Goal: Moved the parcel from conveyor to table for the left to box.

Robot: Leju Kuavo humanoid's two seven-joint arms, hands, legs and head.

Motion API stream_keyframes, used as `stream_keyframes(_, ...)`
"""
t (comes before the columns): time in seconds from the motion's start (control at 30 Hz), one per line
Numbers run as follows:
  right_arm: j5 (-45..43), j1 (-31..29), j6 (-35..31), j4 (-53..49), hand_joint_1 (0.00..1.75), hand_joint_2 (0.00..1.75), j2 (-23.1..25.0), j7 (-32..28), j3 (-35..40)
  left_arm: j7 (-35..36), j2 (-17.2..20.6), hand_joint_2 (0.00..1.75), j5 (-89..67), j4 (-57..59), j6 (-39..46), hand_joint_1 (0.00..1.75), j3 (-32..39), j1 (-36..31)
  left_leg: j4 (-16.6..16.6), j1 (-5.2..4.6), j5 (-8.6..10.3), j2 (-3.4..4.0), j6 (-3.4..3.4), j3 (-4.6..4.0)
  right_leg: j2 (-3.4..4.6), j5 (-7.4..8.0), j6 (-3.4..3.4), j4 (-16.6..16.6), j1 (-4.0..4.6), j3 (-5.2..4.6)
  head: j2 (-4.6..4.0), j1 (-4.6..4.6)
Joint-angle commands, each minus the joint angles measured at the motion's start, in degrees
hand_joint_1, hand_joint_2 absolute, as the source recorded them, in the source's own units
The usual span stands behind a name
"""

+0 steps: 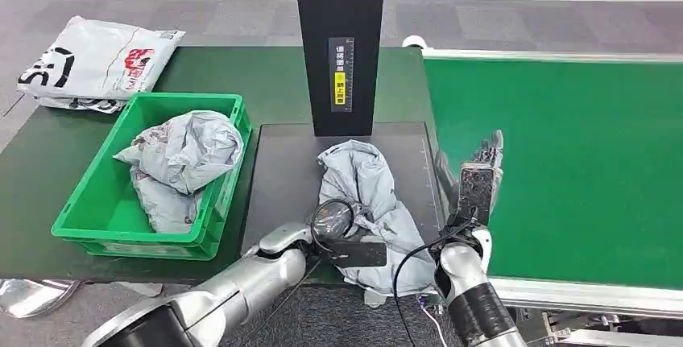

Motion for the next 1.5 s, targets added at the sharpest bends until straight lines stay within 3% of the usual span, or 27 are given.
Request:
stream_keyframes(0.03, -1.8, -1.6, -0.2, 2.1, 0.00, 1.75, -1.6, -0.7, 1.4, -7.6, 2.3, 1.75, 8.1, -5.8, 7.7, 1.75, 16.9, -0.9, 0.0, 0.02, 0.00, 0.07, -0.01, -0.02, 0.13, 0.03, -0.02, 0.0, 0.02, -0.06, 0.00, 0.00)
stream_keyframes(0.07, -2.9, -2.1, -0.5, 2.7, 0.00, 1.75, -1.9, -2.0, 1.5, -10.8, 3.8, 1.75, 9.2, -10.4, 18.9, 1.75, 20.7, -4.2, 0.0, 0.04, 0.02, 0.06, -0.01, -0.12, 0.16, 0.06, -0.03, 0.0, 0.04, -0.16, 0.00, 0.00)
stream_keyframes(0.13, -3.8, -2.7, -0.5, 3.6, 0.00, 1.75, -2.2, -2.5, 1.6, -8.3, 6.7, 1.75, 10.5, -13.1, 14.9, 1.75, 21.4, -8.9, 0.2, 0.12, 0.01, 0.07, -0.04, -0.35, 0.19, 0.08, -0.06, 0.1, 0.12, -0.38, 0.00, 0.00)
stream_keyframes(0.17, -4.4, -3.0, -0.8, 4.0, 0.00, 1.75, -2.2, -3.3, 1.4, -6.9, 10.0, 1.75, 7.8, -16.1, 20.2, 1.75, 22.2, -12.9, 0.1, 0.08, 0.07, 0.03, -0.06, -0.34, 0.13, 0.09, -0.05, 0.1, 0.09, -0.36, 0.00, 0.00)
stream_keyframes(0.23, -5.3, -3.0, -1.0, 4.4, 0.00, 1.75, -2.2, -4.3, 1.3, -3.4, 13.5, 1.75, 4.5, -19.2, 18.3, 1.75, 24.1, -15.7, 0.2, 0.13, 0.11, 0.18, -0.13, -0.49, 0.27, 0.14, -0.09, 0.2, 0.15, -0.55, 0.00, 0.00)
stream_keyframes(0.67, -5.4, -2.5, -1.3, 3.9, 0.00, 1.75, -2.4, -4.2, 1.5, -3.9, 12.9, 1.75, 1.6, -19.2, 20.8, 1.75, 25.4, -14.0, 0.0, 0.05, 0.13, 0.12, -0.15, -0.31, 0.25, 0.16, -0.17, 0.0, 0.08, -0.39, 0.00, 0.00)
stream_keyframes(0.83, -5.2, -0.1, -1.8, 1.7, 0.00, 1.75, -3.9, -4.3, 1.4, -2.5, 20.3, 1.75, -1.5, -20.2, 24.9, 1.75, 28.7, -15.4, 0.0, 0.10, 0.12, 0.23, -0.18, -0.33, 0.36, 0.18, -0.20, 0.0, 0.12, -0.42, 0.00, 0.00)
stream_keyframes(0.93, -5.9, 0.0, -1.7, 1.9, 0.00, 1.75, -4.0, -4.6, 1.2, -2.7, 21.9, 1.75, -3.0, -20.2, 27.4, 1.75, 31.4, -13.9, 0.0, 0.07, 0.12, 0.29, -0.18, -0.24, 0.44, 0.18, -0.20, 0.0, 0.10, -0.40, 0.00, 0.00)
stream_keyframes(1.0, -6.1, -0.3, -2.1, 1.7, 0.00, 1.75, -3.8, -4.7, 1.1, -4.0, 22.6, 1.75, -4.3, -21.2, 30.2, 1.75, 35.1, -11.8, -0.1, 0.07, 0.11, 0.41, -0.20, -0.18, 0.53, 0.19, -0.21, 0.0, 0.11, -0.40, 0.00, 0.00)
stream_keyframes(1.1, -6.3, -0.6, -2.5, 1.8, 0.00, 1.75, -4.0, -4.5, 1.4, -1.0, 21.6, 1.75, -20.9, -26.5, 30.2, 1.75, 47.1, -8.0, -0.1, 0.03, 0.12, 0.40, -0.22, -0.22, 0.52, 0.17, -0.19, 0.0, 0.16, -0.46, 0.00, 0.00)
stream_keyframes(1.13, -5.9, -0.3, -2.5, 1.8, 0.00, 1.75, -3.6, -4.4, 0.6, 0.6, 22.3, 1.75, -23.8, -23.7, 30.2, 1.75, 50.7, -7.8, -0.1, 0.04, 0.10, 0.54, -0.22, -0.12, 0.69, 0.20, -0.20, -0.1, 0.18, -0.40, 0.00, 0.00)
stream_keyframes(1.17, -5.5, 0.2, -2.5, 1.6, 0.00, 1.75, -3.5, -4.4, -0.1, 7.8, 23.7, 1.75, -35.3, -29.2, 30.2, 1.75, 55.2, -5.3, -0.1, 0.01, 0.13, 0.44, -0.25, -0.20, 0.57, 0.15, -0.21, 0.0, 0.18, -0.46, 0.00, 0.00)
stream_keyframes(1.2, -5.8, 1.1, -2.5, 1.1, 0.00, 1.75, -3.9, -4.5, 0.4, 3.6, 24.4, 1.75, -35.8, -30.6, 30.2, 1.75, 62.0, -3.1, -0.2, 0.03, 0.11, 0.54, -0.25, -0.09, 0.68, 0.15, -0.23, -0.1, 0.21, -0.38, 0.00, 0.00)
stream_keyframes(1.3, -5.7, 2.6, -2.5, -0.1, 0.00, 1.75, -4.3, -4.8, 0.7, 1.0, 26.7, 1.75, -39.2, -28.8, 30.2, 1.75, 70.7, -1.9, -0.2, 0.07, 0.08, 0.57, -0.24, -0.11, 0.69, 0.10, -0.29, -0.1, 0.19, -0.37, 0.00, 0.00)
stream_keyframes(1.33, -5.7, 2.7, -2.5, -0.3, 0.00, 1.75, -4.3, -4.7, 0.8, 1.1, 27.2, 1.75, -40.0, -28.7, 30.2, 1.75, 71.8, -1.5, -0.3, 0.07, 0.04, 0.84, -0.27, 0.03, 0.98, 0.14, -0.31, -0.1, 0.17, -0.33, 0.00, 0.00)
stream_keyframes(1.5, -5.1, 1.4, -2.3, 0.9, 0.00, 1.75, -5.0, -3.4, 1.5, 6.0, 28.6, 1.75, -43.7, -25.1, 30.2, 1.75, 71.4, -1.8, -0.2, 0.13, -0.05, 0.77, -0.47, -0.05, 0.99, 0.05, -0.34, 0.0, 0.24, -0.47, 0.00, -0.02)
